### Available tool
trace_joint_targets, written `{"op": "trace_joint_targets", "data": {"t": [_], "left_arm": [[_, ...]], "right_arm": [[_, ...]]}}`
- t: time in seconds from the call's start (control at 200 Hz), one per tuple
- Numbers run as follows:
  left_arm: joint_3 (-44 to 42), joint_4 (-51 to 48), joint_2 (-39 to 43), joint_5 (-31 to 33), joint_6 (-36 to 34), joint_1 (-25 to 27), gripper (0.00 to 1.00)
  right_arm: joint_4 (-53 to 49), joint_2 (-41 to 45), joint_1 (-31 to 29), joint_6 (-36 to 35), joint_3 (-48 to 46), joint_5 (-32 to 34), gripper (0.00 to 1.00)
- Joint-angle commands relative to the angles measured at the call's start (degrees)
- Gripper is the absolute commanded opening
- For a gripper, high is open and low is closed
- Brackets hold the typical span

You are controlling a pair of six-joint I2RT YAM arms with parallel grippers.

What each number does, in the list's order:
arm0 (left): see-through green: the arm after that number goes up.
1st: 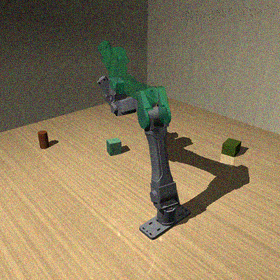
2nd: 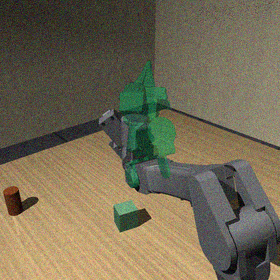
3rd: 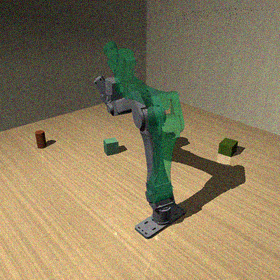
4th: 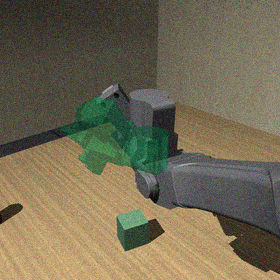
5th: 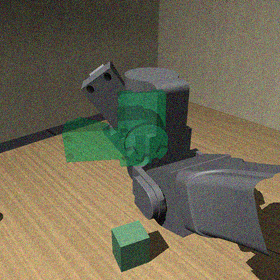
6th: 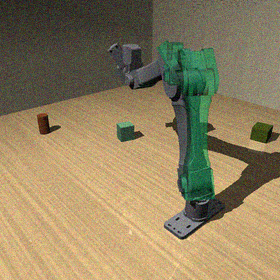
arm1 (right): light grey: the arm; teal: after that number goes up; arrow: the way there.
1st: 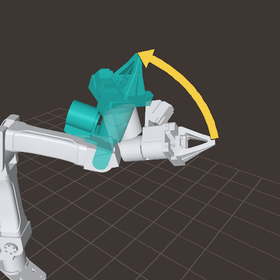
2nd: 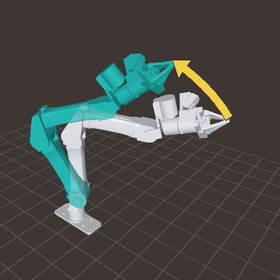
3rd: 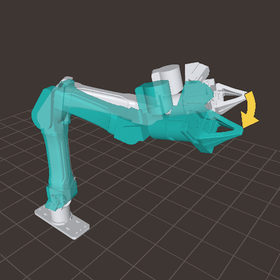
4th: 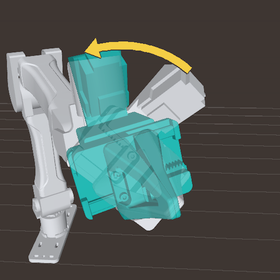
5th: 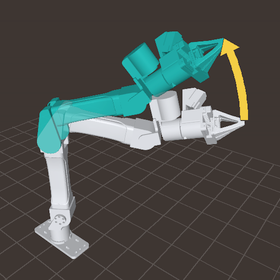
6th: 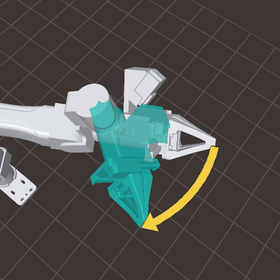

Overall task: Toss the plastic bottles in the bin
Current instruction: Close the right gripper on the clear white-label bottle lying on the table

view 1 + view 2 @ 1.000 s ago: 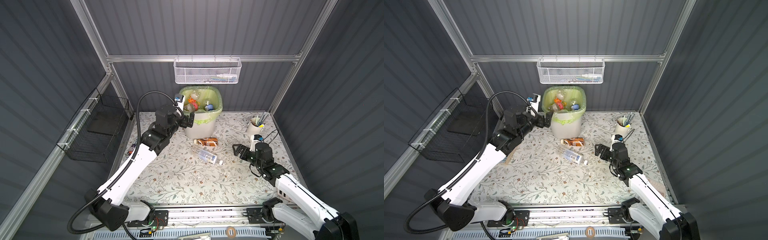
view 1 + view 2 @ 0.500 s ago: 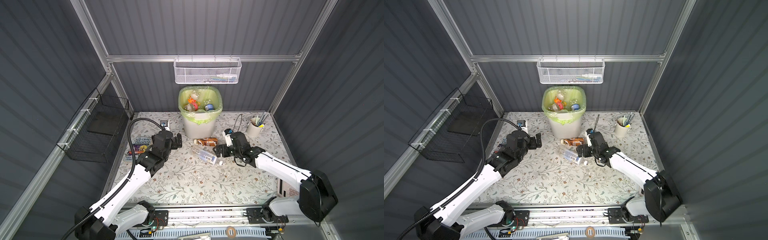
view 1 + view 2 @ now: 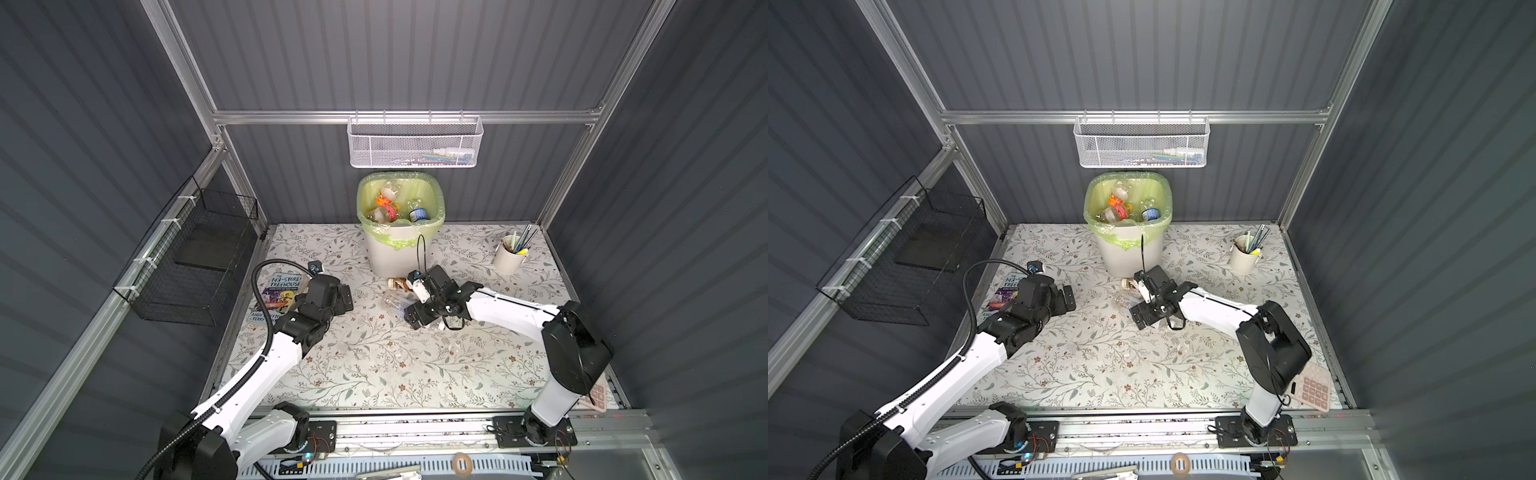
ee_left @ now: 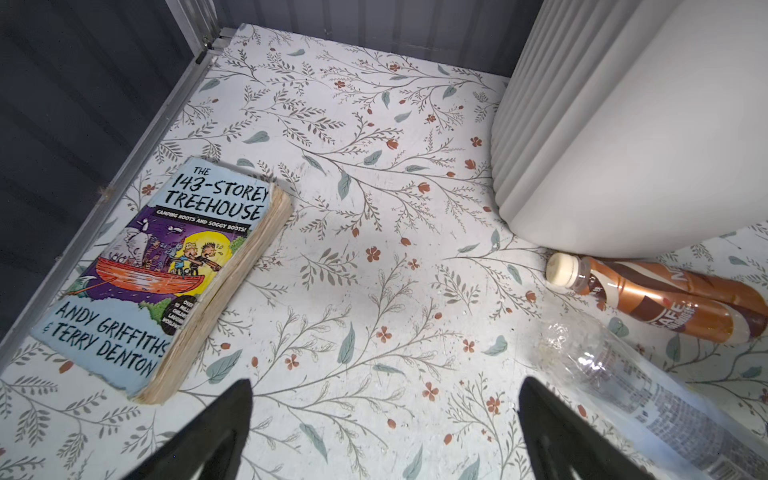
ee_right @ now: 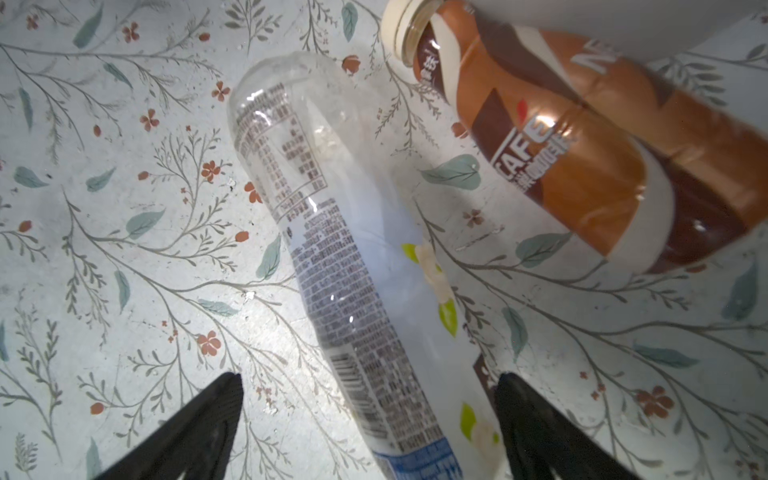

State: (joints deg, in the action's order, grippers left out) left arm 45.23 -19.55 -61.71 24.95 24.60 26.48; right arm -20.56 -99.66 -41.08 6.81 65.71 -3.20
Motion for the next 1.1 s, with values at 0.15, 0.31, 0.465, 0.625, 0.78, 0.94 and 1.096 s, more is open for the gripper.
{"op": "trace_joint_targets", "data": {"t": [0.15,0.31,0.465,0.625,0.78,0.94,1.096], "left_arm": [[-1.6,-1.87,2.43,-0.7,1.16,-0.64,1.0],[-1.63,-1.74,1.94,-0.96,1.15,-0.64,1.0],[-1.32,-1.75,2.21,-0.62,0.85,-0.73,1.0],[-0.94,-2.48,2.61,-0.05,0.45,-0.73,1.0],[-1.2,-2.28,2.55,0.2,0.45,-0.72,1.0],[-1.26,-1.97,2.04,0.09,0.45,-0.75,1.0],[-1.68,-0.93,2.28,-0.5,-0.57,-0.73,1.0]], "right_arm": [[-5.66,-3.54,-1.58,-3.9,2.7,3.41,0.82],[-6.33,-4.72,-1.98,-4.26,2.96,3.4,0.74],[-5.98,-4.54,-2.16,-4.39,2.34,1.98,0.64],[-5.17,-0.75,-2.92,-3.45,-0.32,1.45,0.53],[-2.28,8.24,-3.66,-1.22,-5.98,0.52,0.54],[1.64,20.6,-3.59,1.92,-12.71,4.56,0.55],[5.78,32.25,-3.48,3.57,-16.73,10.9,0.56]]}}
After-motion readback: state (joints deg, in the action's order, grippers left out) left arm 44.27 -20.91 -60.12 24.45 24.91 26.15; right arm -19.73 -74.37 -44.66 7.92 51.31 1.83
